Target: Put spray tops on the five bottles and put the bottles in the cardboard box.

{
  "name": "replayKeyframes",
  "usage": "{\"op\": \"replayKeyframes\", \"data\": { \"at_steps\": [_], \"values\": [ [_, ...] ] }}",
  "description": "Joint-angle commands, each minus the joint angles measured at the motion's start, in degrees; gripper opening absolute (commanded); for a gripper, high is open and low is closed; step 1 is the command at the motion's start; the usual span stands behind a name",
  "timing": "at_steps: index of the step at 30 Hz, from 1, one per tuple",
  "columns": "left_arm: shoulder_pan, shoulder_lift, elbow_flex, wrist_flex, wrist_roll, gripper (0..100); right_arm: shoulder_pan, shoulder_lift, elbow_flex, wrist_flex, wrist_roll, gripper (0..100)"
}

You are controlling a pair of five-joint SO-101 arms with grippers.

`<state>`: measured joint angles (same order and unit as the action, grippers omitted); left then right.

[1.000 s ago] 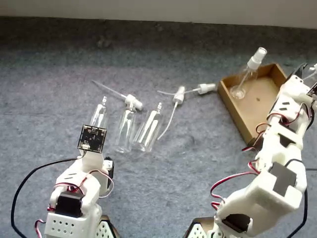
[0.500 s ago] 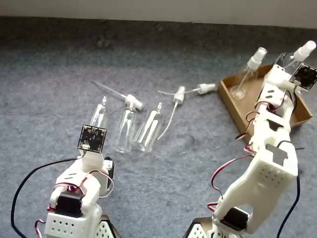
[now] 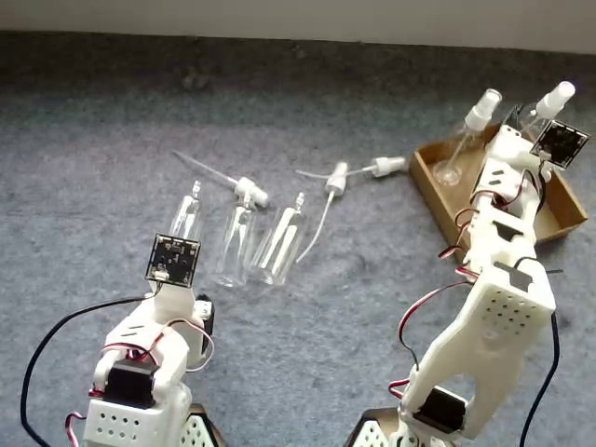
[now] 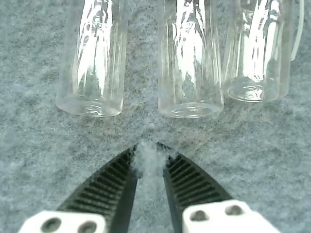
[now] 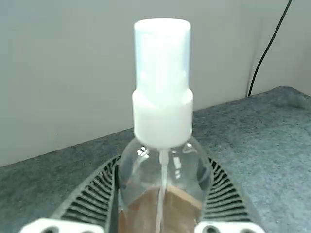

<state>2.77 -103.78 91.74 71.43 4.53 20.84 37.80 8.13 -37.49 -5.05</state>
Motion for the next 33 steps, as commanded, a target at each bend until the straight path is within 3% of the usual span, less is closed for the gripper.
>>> {"op": "replayKeyframes", "data": {
  "at_steps": [1,6,11,33],
  "values": [
    [-0.6,-0.5,0.3,-1.4,0.4,1,-0.5,-0.1,-4.5,-1.6,0.0,10.1],
    [-0.6,-0.5,2.3,-5.0,0.4,1,-0.3,1.5,-6.1,-1.6,1.0,10.1],
    [-0.5,-0.5,2.6,-5.3,0.4,1,-0.9,1.7,-6.0,-1.6,8.9,10.1],
    [-0.5,-0.5,2.7,-5.1,0.4,1,-2.4,1.8,-5.8,-1.4,9.1,10.5]
  ]
}}
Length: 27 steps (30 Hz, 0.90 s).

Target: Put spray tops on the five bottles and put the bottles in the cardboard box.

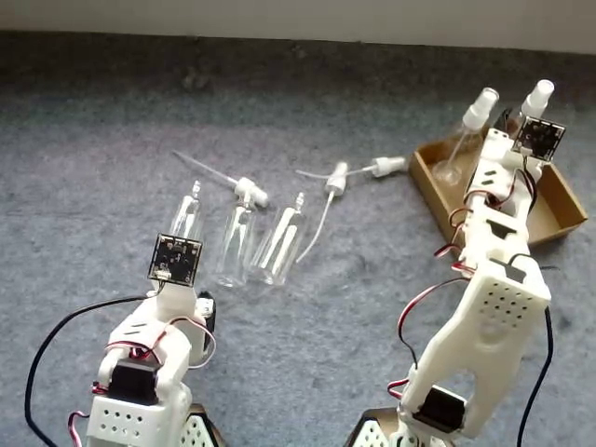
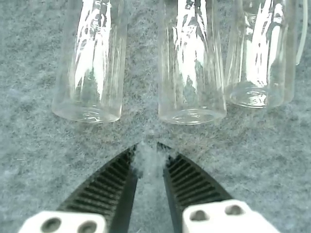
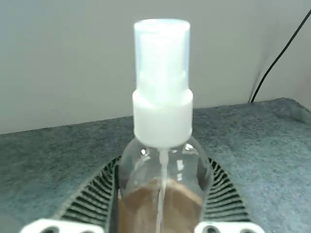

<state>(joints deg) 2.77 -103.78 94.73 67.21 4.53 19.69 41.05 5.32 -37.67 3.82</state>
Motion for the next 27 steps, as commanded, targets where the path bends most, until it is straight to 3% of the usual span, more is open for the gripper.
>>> {"op": "replayKeyframes", "data": {
  "at_steps": [1,27],
  "values": [
    [-0.5,-0.5,-0.3,-0.9,0.4,1,-1.3,-1.5,-2.9,-1.2,0.2,10.5],
    [-0.5,-0.5,-0.2,-0.6,0.4,1,-1.1,5.3,-3.5,-1.3,0.2,16.7]
  ]
}}
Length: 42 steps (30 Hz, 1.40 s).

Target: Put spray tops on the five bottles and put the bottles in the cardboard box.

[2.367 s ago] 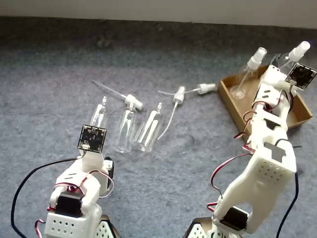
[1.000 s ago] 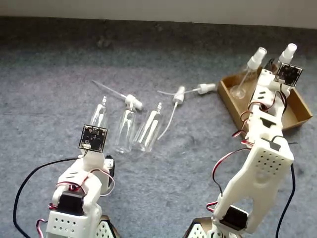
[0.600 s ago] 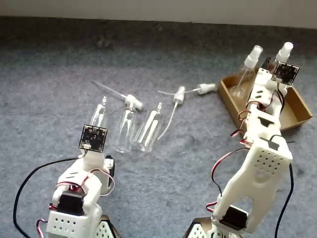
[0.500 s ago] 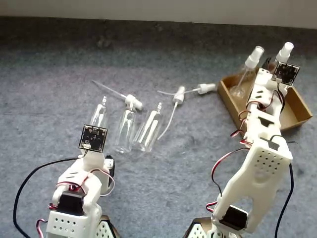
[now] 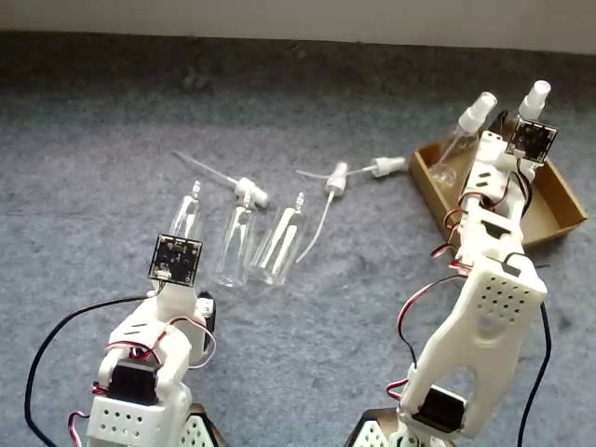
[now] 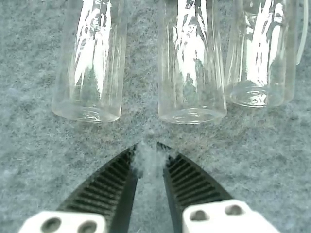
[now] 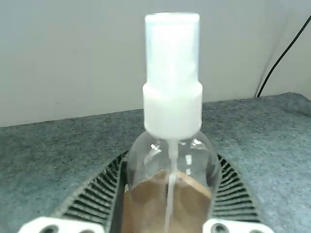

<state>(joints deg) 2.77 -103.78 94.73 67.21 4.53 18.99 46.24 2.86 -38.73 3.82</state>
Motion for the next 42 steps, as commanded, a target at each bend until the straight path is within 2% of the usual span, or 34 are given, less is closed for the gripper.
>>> {"op": "replayKeyframes", "data": {
  "at_steps": [1,5,10,17,30,37,42],
  "values": [
    [-0.5,-0.5,-0.2,-0.6,0.4,1,-0.4,0.1,-1.0,-0.2,0.2,16.7],
    [-0.5,-0.5,-0.2,-0.6,0.4,1,-0.3,0.0,-1.0,-0.1,0.2,17.0],
    [-0.5,-0.5,-0.2,-0.6,0.4,1,-0.3,0.0,-0.9,-0.1,0.2,24.8],
    [-0.5,-0.5,-0.2,-0.6,0.4,1,0.8,-0.5,-0.8,0.0,0.2,24.9],
    [-0.5,-0.5,-0.1,-0.7,0.4,1,0.5,-16.8,10.9,0.0,0.2,24.9],
    [-0.5,-0.5,-0.1,-0.6,0.4,1,0.9,-22.5,12.7,14.1,0.2,24.9],
    [-0.5,-0.5,-0.1,-0.6,0.4,1,0.9,-26.7,12.7,15.3,0.2,24.9]
  ]
}}
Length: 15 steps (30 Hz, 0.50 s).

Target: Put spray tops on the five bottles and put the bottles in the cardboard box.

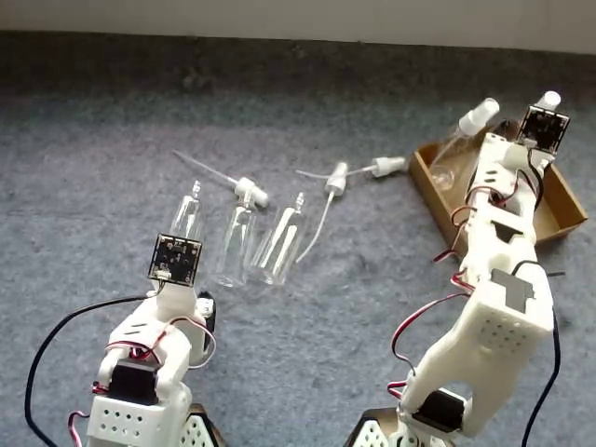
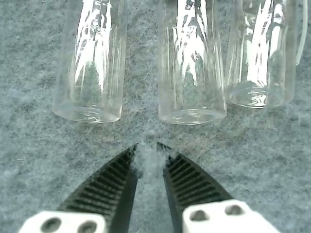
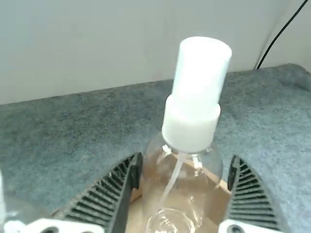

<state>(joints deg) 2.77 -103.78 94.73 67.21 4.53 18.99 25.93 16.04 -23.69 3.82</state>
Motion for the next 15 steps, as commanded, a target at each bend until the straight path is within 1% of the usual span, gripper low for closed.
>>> {"op": "replayKeyframes", "data": {
  "at_steps": [1,7,12,15],
  "values": [
    [-0.5,-0.5,-0.1,-0.6,0.4,1,0.9,-7.4,-0.3,0.3,0.2,24.9],
    [-0.5,-0.5,-0.1,-0.6,0.4,1,0.8,-13.5,0.0,1.6,0.2,24.9],
    [-0.5,-0.5,-0.1,-0.6,0.4,1,0.9,-18.2,-0.4,13.9,0.2,24.9],
    [-0.5,-0.5,-0.1,-0.6,0.4,1,0.9,-22.5,-0.4,19.0,0.2,24.9]
  ]
}}
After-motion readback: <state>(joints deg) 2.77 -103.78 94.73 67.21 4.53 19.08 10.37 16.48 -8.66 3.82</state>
